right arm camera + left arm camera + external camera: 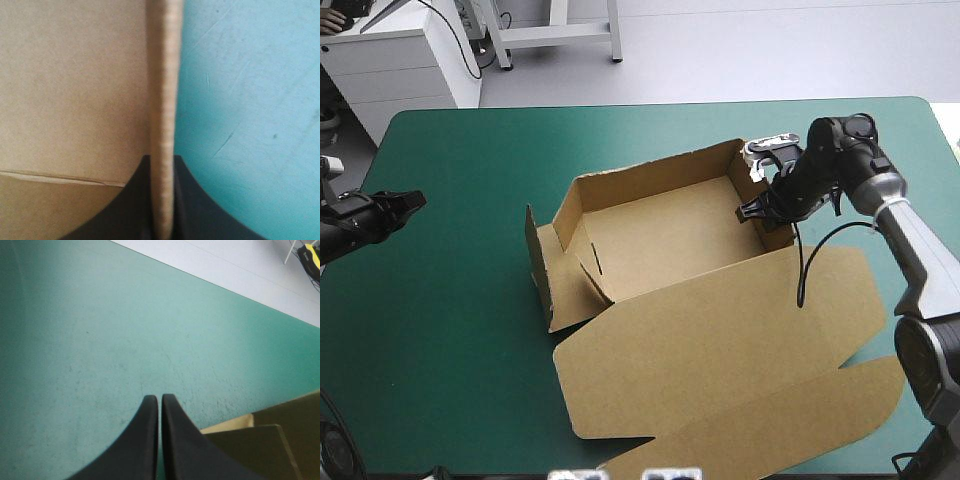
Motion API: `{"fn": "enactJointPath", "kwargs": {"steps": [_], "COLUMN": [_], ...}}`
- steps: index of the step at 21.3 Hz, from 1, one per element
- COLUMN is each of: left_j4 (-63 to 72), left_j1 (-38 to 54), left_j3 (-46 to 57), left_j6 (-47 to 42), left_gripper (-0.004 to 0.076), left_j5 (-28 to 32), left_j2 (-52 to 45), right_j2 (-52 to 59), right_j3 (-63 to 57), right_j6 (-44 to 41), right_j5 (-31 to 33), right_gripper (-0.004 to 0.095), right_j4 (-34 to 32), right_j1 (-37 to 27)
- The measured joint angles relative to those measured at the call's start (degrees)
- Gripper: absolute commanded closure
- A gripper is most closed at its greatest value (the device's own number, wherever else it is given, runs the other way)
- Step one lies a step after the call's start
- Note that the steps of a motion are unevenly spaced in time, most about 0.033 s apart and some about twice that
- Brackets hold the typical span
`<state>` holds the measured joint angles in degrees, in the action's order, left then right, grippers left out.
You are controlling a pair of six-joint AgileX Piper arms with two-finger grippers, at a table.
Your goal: Fold the box
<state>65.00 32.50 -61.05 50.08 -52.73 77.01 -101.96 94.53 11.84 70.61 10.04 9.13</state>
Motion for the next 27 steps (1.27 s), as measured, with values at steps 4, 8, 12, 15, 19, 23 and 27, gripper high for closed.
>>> {"fn": "enactJointPath", "kwargs": {"steps": [4,8,12,15,19,23,27], "left_j4": [2.6,3.4,3.8,3.8,3.9,4.8,5.3], "left_j1": [0.0,-5.0,-16.1,-22.7,-24.7,-25.1,-28.4], "left_j3": [0.0,0.0,0.0,0.0,0.0,0.0,0.0], "left_j6": [-0.2,-0.4,-0.4,-1.2,-3.1,-4.8,-6.0], "left_gripper": [0.0732,0.0732,0.0733,0.0732,0.0733,0.0733,0.0733], "left_j5": [0.1,0.5,0.7,0.7,-1.0,-1.2,-1.6], "left_j2": [4.4,8.9,11.6,11.8,11.8,11.2,10.5], "right_j2": [4.5,8.2,8.3,8.3,8.3,8.3,8.3], "right_j3": [0.0,0.0,0.0,0.0,0.0,0.0,0.0], "right_j6": [4.5,9.0,9.9,9.9,7.1,4.0,3.7], "right_j5": [0.1,0.3,0.0,-3.0,-5.8,-6.4,-7.4], "right_gripper": [0.0928,0.0925,0.0924,0.0924,0.0924,0.0924,0.0911], "right_j4": [8.4,18.0,19.0,19.0,15.0,9.2,8.1], "right_j1": [-4.0,-4.5,-2.4,-1.8,-1.8,-1.8,-1.7]}}
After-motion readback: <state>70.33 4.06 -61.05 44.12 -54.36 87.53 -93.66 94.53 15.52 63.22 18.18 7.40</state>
